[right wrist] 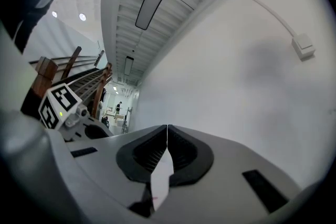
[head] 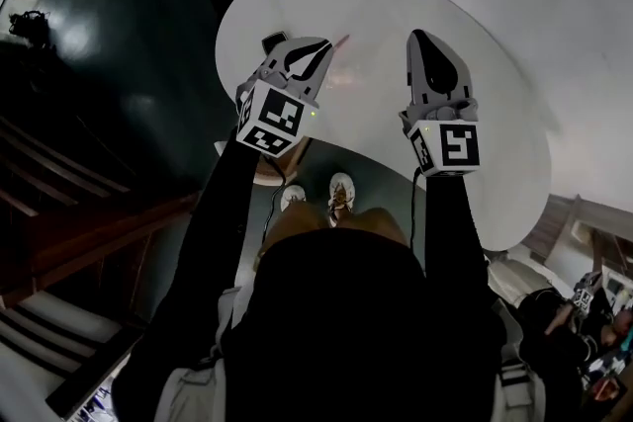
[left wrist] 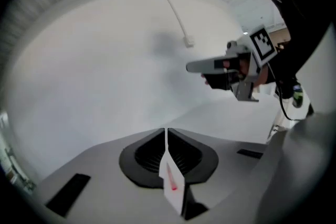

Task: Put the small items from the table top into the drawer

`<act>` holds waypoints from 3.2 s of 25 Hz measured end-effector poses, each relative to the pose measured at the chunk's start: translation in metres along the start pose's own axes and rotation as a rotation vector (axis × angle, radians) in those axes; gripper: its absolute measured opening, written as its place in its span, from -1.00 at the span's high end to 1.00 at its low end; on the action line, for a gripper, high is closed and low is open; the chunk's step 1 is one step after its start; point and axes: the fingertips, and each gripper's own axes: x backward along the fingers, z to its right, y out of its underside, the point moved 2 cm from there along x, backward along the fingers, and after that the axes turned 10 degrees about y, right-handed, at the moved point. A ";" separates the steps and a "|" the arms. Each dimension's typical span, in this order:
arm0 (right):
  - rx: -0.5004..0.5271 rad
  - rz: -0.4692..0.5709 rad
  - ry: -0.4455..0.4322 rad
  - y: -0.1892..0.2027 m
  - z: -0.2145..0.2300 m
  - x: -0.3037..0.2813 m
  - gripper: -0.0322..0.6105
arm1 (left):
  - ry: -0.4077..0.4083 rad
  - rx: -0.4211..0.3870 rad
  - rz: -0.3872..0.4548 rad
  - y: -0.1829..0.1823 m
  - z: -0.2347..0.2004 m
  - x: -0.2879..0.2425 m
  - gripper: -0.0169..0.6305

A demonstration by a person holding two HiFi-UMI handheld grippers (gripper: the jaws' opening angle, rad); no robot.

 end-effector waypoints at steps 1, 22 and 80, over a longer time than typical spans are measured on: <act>0.002 -0.013 0.018 0.003 0.006 0.006 0.81 | 0.081 -0.020 -0.058 0.013 0.010 -0.020 0.83; 0.012 -0.103 0.189 0.029 0.069 0.074 0.81 | 0.458 -0.153 -0.540 0.135 0.069 -0.136 0.62; -0.023 -0.023 -0.298 0.017 -0.142 -0.024 0.81 | -0.509 0.408 -0.133 0.185 0.034 0.155 0.62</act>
